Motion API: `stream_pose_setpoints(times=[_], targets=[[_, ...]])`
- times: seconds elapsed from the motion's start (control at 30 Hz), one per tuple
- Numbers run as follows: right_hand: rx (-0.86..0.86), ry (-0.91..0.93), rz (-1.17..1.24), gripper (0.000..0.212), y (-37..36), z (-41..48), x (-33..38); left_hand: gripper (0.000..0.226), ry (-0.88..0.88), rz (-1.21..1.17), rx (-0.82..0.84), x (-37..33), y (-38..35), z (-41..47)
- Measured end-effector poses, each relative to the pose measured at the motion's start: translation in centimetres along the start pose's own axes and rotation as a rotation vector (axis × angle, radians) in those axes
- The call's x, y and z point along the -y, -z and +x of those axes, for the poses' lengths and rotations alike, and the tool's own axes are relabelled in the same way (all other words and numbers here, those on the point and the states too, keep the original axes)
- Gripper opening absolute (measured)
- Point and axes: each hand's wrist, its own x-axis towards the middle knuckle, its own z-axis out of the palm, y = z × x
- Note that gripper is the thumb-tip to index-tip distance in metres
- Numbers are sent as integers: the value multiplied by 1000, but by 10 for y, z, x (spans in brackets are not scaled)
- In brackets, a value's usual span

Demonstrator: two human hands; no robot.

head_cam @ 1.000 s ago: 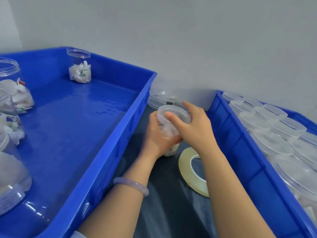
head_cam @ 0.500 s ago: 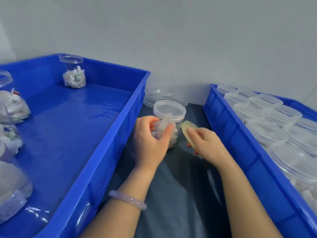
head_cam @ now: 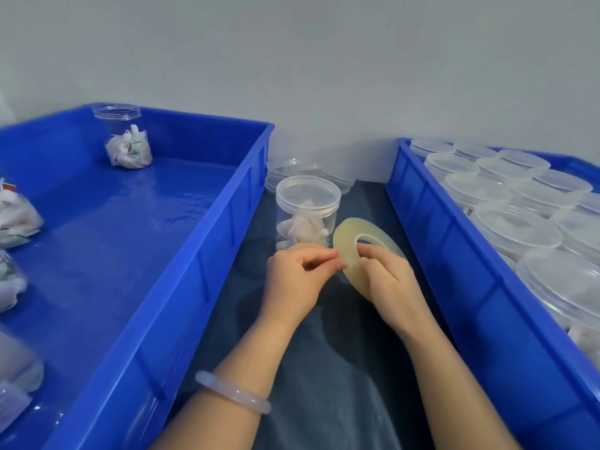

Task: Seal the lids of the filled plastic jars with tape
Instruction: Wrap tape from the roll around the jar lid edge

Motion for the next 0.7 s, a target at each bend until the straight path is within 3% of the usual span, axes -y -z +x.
stream_pose_setpoints(times=[0.13, 0.23, 0.33, 0.43, 0.7], targets=[[56, 2, -31, 25, -1, 0, -2, 12, -9, 14, -6, 1, 2, 1], [116, 23, -55, 20, -1, -3, 0, 9, -132, 204, -4, -1, 3, 0], [132, 16, -157, 35, 2, -3, -2, 13, -198, 298, 41, -1, 4, 0], [126, 44, -211, 64, 5, -3, -5, 11, -197, 296, 68, -3, 6, -1], [77, 69, -246, 63, 6, -4, -4, 5, -118, 256, 39, -6, 9, 0]])
